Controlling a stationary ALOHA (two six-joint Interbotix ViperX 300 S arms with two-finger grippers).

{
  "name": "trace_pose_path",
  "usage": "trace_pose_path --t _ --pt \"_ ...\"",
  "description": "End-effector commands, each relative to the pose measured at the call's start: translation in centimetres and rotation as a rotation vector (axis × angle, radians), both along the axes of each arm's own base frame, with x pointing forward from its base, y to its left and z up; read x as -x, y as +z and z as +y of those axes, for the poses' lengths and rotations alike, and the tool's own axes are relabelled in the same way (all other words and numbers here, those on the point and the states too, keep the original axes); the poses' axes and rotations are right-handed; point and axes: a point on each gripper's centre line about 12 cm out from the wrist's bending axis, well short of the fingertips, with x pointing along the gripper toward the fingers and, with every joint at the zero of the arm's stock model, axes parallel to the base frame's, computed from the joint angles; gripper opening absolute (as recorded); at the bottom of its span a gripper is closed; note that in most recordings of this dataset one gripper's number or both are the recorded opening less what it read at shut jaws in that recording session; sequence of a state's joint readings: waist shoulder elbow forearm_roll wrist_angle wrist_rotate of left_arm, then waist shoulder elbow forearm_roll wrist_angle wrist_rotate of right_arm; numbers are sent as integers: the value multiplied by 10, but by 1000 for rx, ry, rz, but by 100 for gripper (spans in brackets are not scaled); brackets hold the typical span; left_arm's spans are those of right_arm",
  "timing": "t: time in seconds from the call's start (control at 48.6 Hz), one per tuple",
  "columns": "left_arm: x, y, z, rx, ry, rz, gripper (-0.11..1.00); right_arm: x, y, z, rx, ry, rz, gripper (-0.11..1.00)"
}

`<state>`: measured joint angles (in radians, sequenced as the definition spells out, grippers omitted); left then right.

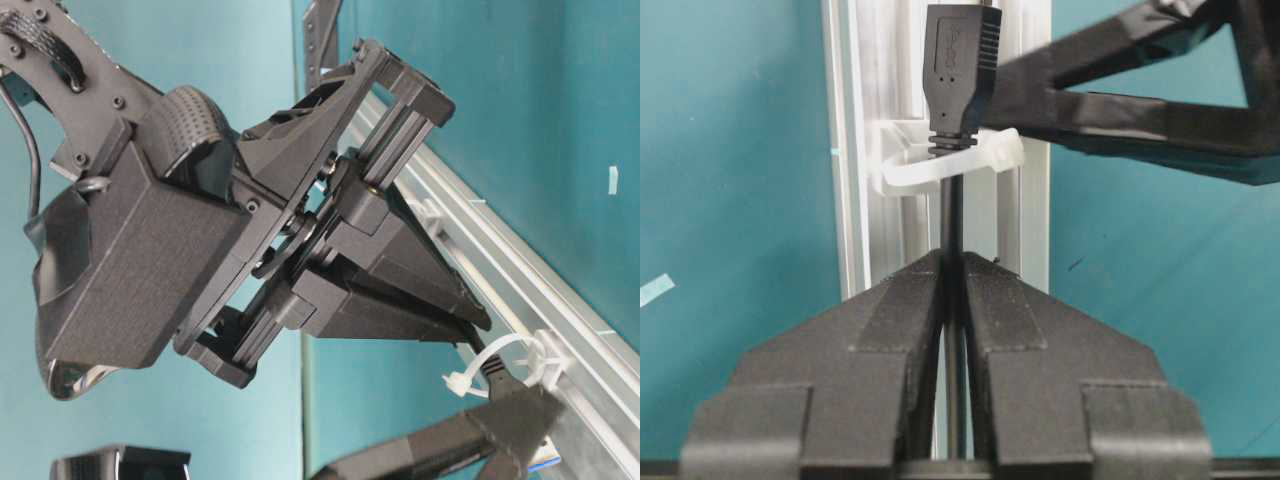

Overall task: Pass the USB cable through three rings with both arms.
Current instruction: 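Move the left gripper toward the plug past the third ring, then close the left gripper on the plug beyond the third ring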

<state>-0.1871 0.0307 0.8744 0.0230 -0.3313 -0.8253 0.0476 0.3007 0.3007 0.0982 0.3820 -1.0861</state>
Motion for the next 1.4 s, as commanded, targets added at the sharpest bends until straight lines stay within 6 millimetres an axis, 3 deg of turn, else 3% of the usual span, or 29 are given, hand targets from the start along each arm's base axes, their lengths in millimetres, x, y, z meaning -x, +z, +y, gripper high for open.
trace_pose_path --t 0.0,0.062,0.247,0.288,0.535,1.091,1.214,1.379 --pt "-8 8 -2 3 -5 -31 79 -3 2 2 -7 -3 -10 10" --pt "-10 8 -3 4 -4 -29 71 -3 2 2 -7 -3 -10 10" --pt "-11 5 -3 -4 -2 10 23 -2 1 2 -7 -3 -6 10" --pt "-10 4 -2 -6 -1 27 17 -2 1 2 -7 -3 -6 10" --pt "-7 1 -2 12 19 82 11 -1 1 2 -7 -3 -4 10" --pt "-9 3 -2 16 22 77 11 0 2 0 -7 -8 -4 11" --pt "-9 3 -3 16 20 77 11 1 6 0 -8 -8 -10 34" --pt "-8 2 -2 17 23 78 11 1 9 -1 -9 -10 -18 80"
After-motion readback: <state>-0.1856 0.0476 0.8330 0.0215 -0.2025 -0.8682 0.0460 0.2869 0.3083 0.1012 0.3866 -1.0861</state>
